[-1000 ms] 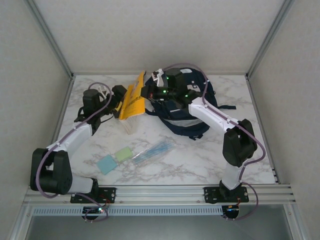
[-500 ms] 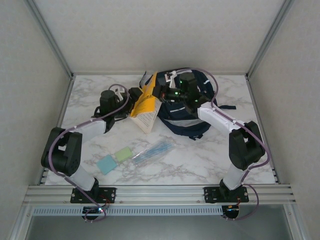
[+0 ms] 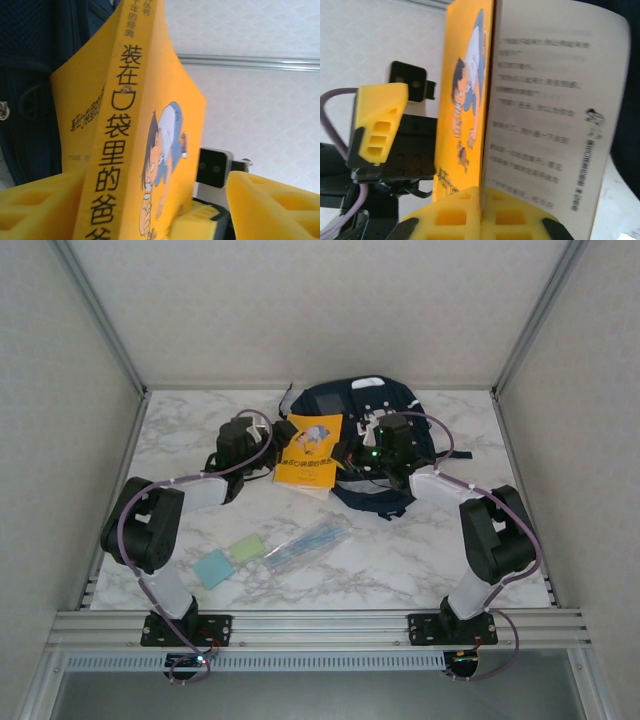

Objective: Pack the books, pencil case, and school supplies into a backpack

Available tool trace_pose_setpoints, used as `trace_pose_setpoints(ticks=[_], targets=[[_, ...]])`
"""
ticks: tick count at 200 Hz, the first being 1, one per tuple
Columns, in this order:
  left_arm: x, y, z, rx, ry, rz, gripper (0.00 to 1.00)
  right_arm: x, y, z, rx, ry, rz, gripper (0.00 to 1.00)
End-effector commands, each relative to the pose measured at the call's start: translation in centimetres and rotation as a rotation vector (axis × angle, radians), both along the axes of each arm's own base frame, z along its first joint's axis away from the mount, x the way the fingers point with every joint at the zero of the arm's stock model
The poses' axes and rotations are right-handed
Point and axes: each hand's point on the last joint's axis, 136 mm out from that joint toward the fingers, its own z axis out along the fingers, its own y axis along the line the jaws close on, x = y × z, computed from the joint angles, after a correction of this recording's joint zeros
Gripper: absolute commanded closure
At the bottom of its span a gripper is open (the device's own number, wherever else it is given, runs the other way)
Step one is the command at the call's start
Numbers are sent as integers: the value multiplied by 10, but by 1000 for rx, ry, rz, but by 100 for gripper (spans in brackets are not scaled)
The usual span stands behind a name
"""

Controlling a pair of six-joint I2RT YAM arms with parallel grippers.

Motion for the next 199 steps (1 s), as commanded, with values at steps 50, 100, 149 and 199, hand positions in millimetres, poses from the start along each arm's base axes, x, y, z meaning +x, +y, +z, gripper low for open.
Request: trace_pose_setpoints(ticks=[50,100,149,199], targets=[[1,-9,44,44,-122,-34,100,4,-6,40,-36,-91,-31,34],[19,-1,72,105,-164,35,100,-5,-32,63,-144,-135,-132,1],[38,5,81,73,-156,127,100,-18,-42,50,-185,-79,-159,1],[65,20,84,-1,-118,342,100,-34,-6,33,-69,35,-177,1]])
